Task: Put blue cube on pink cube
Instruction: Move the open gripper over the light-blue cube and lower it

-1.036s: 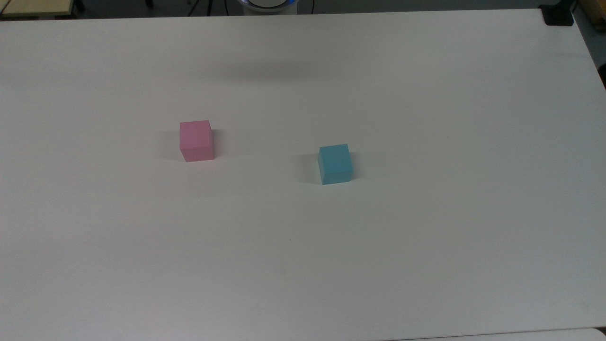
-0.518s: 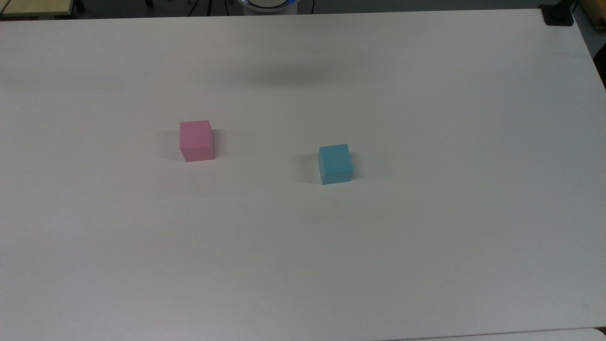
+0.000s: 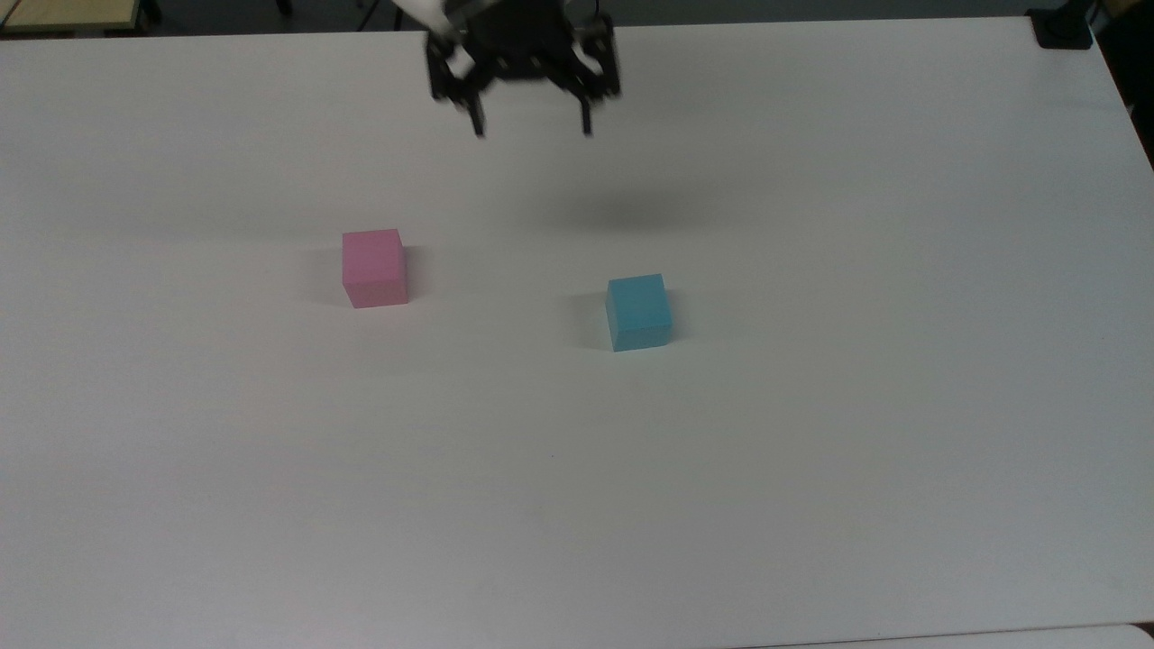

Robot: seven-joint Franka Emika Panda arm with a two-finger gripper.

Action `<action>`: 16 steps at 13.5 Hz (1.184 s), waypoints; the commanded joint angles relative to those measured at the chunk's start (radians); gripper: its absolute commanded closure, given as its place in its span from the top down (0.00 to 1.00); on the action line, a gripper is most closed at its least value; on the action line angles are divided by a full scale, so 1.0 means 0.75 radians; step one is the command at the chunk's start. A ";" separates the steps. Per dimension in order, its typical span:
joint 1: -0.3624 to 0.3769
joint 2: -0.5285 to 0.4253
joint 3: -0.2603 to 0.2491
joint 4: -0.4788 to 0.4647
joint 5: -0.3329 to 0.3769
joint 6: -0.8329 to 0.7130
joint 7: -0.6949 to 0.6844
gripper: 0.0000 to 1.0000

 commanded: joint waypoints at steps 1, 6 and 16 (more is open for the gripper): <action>0.095 0.158 -0.013 -0.002 0.019 0.199 0.029 1.00; 0.200 0.293 -0.015 0.006 0.005 0.320 0.054 1.00; 0.228 0.426 -0.015 0.000 -0.071 0.359 0.127 1.00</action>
